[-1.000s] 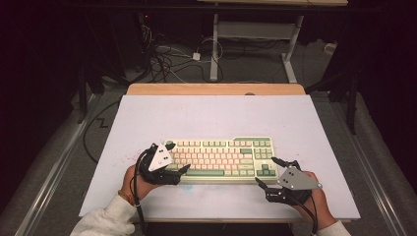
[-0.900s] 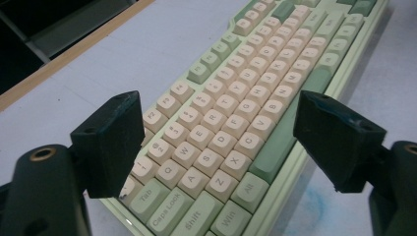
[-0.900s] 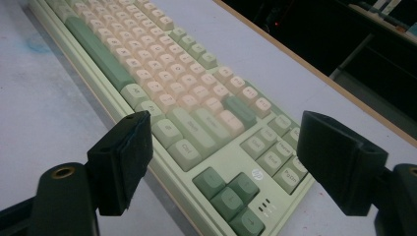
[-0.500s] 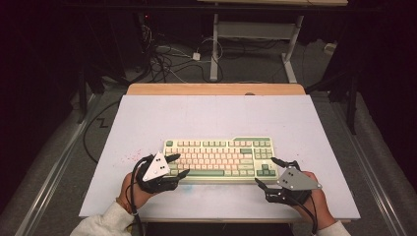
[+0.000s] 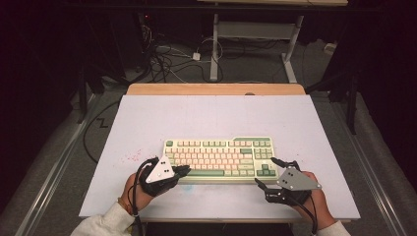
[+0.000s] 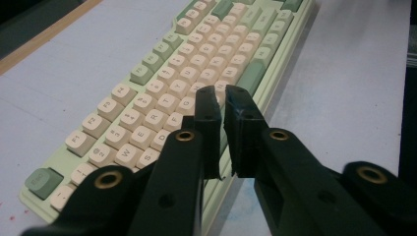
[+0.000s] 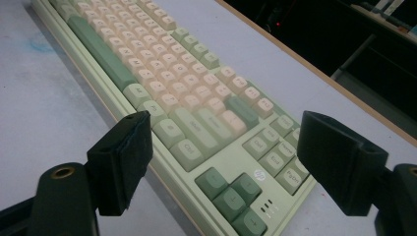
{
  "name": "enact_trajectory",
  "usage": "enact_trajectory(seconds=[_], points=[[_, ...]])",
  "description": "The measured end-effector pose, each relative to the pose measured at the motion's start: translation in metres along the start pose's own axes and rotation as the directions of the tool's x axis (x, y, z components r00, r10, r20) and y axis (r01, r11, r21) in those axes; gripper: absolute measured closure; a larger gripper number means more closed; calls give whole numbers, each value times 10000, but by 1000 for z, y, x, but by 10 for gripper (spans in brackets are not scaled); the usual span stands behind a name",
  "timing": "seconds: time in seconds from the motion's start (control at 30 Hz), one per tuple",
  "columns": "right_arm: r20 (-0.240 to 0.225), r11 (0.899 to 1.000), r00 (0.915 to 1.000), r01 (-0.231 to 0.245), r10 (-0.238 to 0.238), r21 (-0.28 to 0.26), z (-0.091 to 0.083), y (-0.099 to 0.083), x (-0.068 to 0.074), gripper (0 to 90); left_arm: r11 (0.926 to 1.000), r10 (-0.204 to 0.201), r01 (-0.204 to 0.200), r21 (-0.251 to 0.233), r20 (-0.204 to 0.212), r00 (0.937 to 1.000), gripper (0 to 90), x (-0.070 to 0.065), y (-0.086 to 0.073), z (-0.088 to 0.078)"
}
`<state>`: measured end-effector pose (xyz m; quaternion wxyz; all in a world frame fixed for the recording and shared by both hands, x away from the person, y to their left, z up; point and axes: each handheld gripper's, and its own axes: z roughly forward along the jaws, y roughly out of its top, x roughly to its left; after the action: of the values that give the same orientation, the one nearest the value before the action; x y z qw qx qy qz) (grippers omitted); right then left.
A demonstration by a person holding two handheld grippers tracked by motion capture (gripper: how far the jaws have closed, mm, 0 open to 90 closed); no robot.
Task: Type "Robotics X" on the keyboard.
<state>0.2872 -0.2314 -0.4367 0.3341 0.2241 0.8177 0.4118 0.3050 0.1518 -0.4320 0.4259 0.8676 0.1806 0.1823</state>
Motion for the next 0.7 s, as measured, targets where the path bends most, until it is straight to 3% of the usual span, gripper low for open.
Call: enact_trajectory(seconds=[0.43,0.7], points=[[5,10000,10000,16,-16,1,0,0,0,221,9984,229,-244,515,304,9993,876,-3,4,13],[-5,10000,10000,15,-15,42,1,0,1,221,9950,91,-134,985,440,9990,876,-1,4,25]])
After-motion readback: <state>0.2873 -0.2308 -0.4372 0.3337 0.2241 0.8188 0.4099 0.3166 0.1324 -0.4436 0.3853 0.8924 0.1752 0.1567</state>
